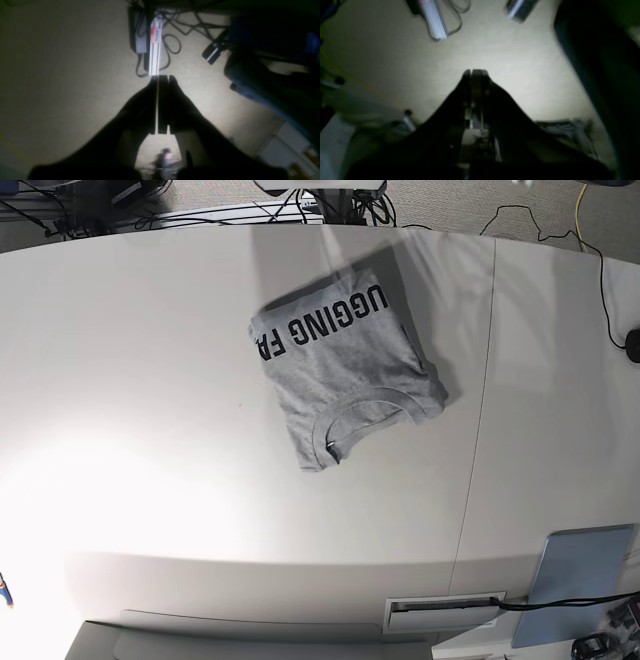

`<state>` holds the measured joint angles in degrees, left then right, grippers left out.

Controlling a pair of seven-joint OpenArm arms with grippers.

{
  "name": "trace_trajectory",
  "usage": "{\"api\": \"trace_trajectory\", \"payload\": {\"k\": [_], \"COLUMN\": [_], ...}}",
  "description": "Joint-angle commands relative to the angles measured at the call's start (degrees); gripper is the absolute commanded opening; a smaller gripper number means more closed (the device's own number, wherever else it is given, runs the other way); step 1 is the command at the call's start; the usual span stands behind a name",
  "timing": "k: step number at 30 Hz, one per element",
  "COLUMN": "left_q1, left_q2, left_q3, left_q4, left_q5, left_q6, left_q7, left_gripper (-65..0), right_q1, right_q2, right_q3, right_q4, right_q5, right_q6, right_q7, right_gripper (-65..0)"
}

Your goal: Fold the T-shirt properly

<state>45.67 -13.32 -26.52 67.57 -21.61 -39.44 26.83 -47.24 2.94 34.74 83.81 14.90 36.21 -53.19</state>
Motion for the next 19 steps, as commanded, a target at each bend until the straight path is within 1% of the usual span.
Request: {"api": "trace_trajectory", "payload": {"k": [1,3,6,7,9,11,13,15,19], "left_q1": [-1.4,-6.0,-12.6,-14.7,-18.8,-23.1,-26.7,-29.3,-31.7], "left_q2": [-0.1,0.2,0.1,0.2,0.2,0.2,0.2,0.2,0.4], "left_q3": [-0.2,-0.2,-0.2,-0.2,-0.2,-0.2,-0.2,-0.2,-0.2], "left_q4": [-3.9,-13.1,-25.1,-28.3,-33.7,-38.3,-42.3,-45.7,-49.1], "left_q5": [0.9,4.7,9.9,11.2,13.5,16.1,18.2,18.7,18.6], "left_q6": [-0.6,-0.6,-0.1,0.8,2.6,5.7,8.7,10.2,9.9], "left_q7": [-1.9,-5.2,-10.8,-12.4,-14.1,-14.9,-14.8,-14.8,-14.9], "left_gripper": [-65.0,-60.3,-52.3,-51.0,-50.9,-50.9,-50.9,-50.9,-50.9], "right_q1": [1.2,6.0,13.2,15.5,20.1,24.7,28.3,30.8,32.2], "right_q2": [2.1,4.7,8.5,9.6,11.5,12.9,13.6,13.7,13.8], "right_q3": [0.5,0.5,0.5,0.5,0.5,0.5,0.5,0.5,0.5], "right_q4": [-4.3,-15.1,-30.7,-35.5,-44.0,-51.1,-56.2,-58.8,-59.1], "right_q5": [-0.3,-1.6,-5.4,-6.8,-9.6,-12.5,-14.8,-16.0,-16.0], "right_q6": [0.6,1.2,1.7,1.7,1.7,1.6,1.7,1.6,1.6], "right_q7": [0.8,4.2,11.6,14.5,19.6,22.9,23.9,23.8,23.6], "right_gripper": [-65.0,-65.0,-65.0,-65.0,-65.0,-65.0,-65.0,-65.0,-65.0]}}
